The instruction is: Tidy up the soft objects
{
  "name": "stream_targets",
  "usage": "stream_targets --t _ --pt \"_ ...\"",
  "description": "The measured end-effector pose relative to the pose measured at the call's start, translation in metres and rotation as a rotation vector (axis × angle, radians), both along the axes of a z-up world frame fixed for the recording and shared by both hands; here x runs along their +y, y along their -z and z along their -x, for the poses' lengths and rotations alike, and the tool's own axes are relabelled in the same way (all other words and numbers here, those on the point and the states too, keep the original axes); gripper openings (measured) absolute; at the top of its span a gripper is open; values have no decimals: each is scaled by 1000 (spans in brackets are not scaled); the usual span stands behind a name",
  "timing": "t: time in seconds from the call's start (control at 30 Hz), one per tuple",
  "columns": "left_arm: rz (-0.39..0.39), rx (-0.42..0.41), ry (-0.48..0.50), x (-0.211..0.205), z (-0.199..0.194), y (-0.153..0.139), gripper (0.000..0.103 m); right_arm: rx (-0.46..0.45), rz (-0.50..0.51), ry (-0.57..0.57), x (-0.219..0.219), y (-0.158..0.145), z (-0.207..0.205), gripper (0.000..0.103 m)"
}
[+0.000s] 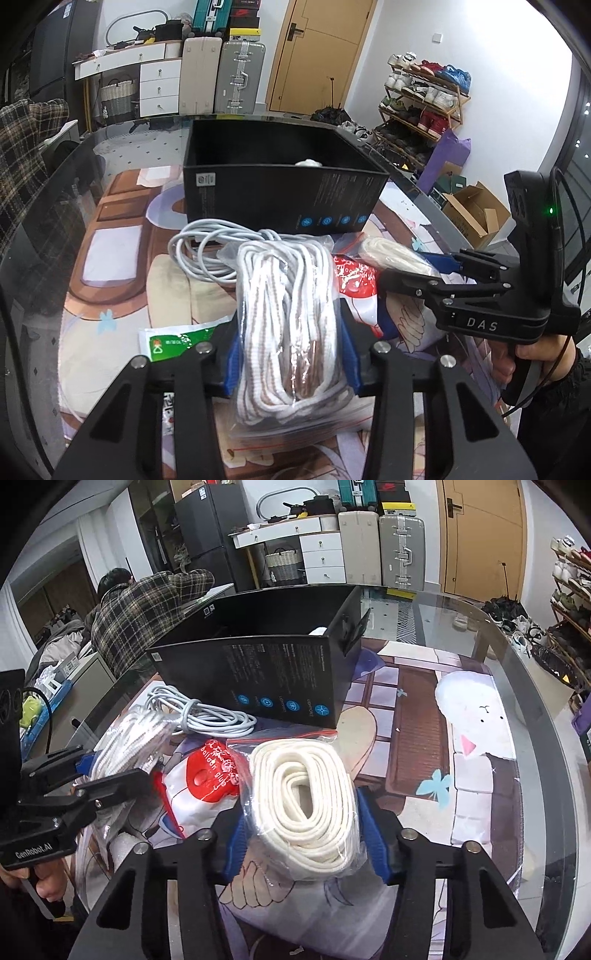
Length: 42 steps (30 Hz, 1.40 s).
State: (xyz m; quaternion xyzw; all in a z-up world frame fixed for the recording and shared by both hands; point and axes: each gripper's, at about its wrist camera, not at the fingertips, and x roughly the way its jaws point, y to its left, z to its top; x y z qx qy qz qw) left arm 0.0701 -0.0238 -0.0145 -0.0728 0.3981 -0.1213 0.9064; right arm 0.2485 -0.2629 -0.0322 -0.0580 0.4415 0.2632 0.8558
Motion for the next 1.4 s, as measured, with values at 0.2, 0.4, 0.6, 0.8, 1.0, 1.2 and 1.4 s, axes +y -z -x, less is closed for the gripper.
stream_targets --t 0.2,0.4,0.6,0.8,1.0,1.2,1.4 --pt "5 -19 -14 5 7 -8 42 -11 -3 6 -2 -3 2 45" --pt "16 -30 -22 8 10 -14 42 -27 -4 8 -4 -8 6 43" --pt "12 -44 -34 13 12 -20 42 -46 -8 -1 -4 -15 12 43" --pt "7 -52 -41 16 14 -25 42 -70 -30 -15 -5 -30 19 43" --pt "-13 -74 -43 15 16 -33 42 -123 -72 -27 -6 -56 31 43" --pt "-43 -110 -57 15 17 -42 42 -181 -125 -22 -10 -77 40 43" --pt "-86 -149 -66 16 18 -56 42 -224 -152 -13 -13 -93 46 43"
